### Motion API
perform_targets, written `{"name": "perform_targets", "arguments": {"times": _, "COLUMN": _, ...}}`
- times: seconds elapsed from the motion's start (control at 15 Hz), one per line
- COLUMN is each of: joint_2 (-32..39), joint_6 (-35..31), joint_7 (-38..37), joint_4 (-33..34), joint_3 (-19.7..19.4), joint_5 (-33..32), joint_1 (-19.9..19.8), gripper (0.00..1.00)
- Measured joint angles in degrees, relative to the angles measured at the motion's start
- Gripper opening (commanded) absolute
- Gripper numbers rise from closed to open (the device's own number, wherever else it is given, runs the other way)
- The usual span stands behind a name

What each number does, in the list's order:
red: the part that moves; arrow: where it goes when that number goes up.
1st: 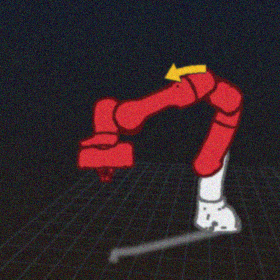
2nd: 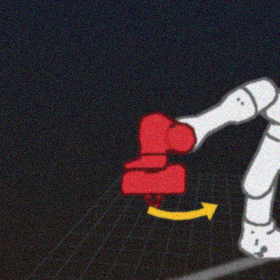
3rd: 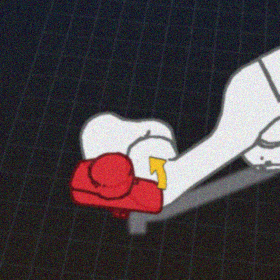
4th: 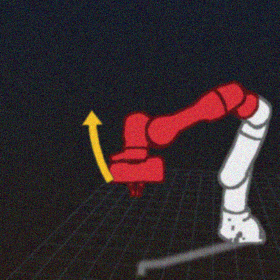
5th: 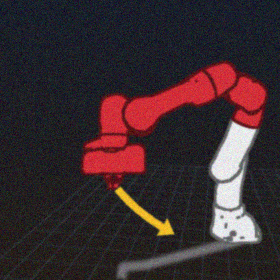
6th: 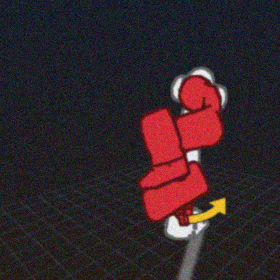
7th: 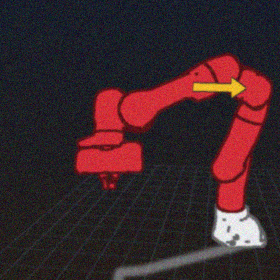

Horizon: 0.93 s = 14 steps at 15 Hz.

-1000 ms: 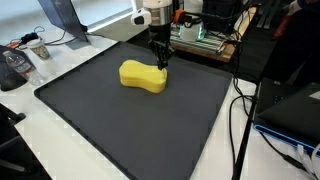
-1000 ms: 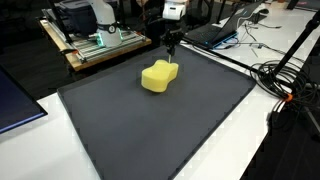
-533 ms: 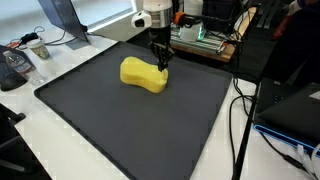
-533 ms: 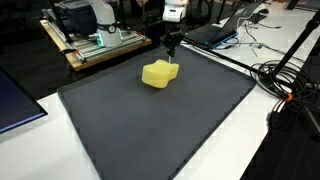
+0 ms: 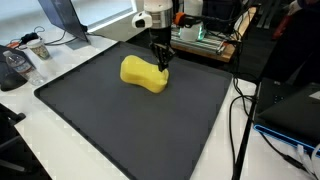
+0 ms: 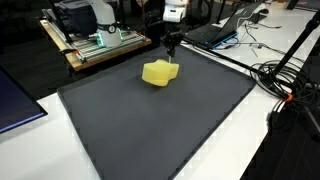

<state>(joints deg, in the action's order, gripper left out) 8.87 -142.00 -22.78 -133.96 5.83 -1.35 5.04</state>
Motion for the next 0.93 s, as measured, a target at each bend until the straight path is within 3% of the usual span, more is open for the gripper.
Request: {"name": "perform_targets", "arguments": {"times": 0.93, "joint_2": -0.1, "joint_6": 0.0, "joint_7": 0.2, "joint_4": 0.1, "joint_3": 0.0, "joint_5": 1.0, "joint_1": 0.0, "gripper": 0.03}}
